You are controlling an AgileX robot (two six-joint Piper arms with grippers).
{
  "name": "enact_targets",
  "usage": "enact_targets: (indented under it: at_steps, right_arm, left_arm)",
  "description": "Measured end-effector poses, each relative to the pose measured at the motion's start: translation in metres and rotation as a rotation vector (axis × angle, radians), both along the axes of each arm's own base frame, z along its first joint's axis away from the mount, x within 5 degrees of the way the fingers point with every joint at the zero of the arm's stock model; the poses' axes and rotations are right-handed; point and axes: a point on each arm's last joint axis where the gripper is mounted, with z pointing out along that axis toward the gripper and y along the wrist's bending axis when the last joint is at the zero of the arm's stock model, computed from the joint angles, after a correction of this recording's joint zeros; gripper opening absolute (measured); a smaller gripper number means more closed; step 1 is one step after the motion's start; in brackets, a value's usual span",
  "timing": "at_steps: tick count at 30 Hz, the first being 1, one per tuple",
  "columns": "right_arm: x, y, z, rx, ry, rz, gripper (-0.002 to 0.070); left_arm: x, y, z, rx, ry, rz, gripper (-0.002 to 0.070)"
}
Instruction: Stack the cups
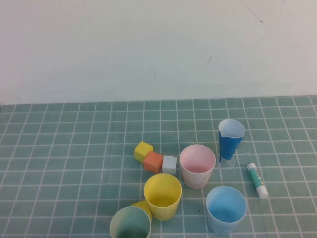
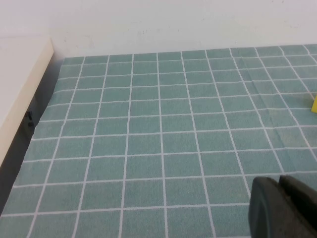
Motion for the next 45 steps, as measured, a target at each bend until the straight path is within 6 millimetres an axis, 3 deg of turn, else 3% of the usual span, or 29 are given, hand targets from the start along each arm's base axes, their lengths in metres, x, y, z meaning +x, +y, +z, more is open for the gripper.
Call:
enact_targets:
  at_steps: [24,30,34,41,45]
  right_arm:
    - [0.000,0.000,0.000,-0.002,0.000,0.000,0.0018]
    - [0.000,0.000,0.000,0.017,0.001,-0.006,0.0018]
    - [0.000,0.003,0.001,0.176,0.003,-0.020,0.0018]
    - [-0.001,0.017,0.006,0.800,0.044,-0.044,0.0018]
    - [0.000,0.018,0.009,0.885,0.029,-0.048,0.0018]
  left_arm:
    - [0.000,0.000,0.000,-0.006,0.000,0.001,-0.0003]
    - [0.001,-0.004,0.002,-0.141,-0.044,-0.012,-0.0003]
    - [0.002,-0.008,0.008,-0.301,-0.095,-0.015,-0.0003]
    - [0.003,-0.009,0.023,-0.916,-0.192,0.036,-0.0003]
    - [0.003,-0.008,0.025,-0.996,-0.201,0.046,-0.0003]
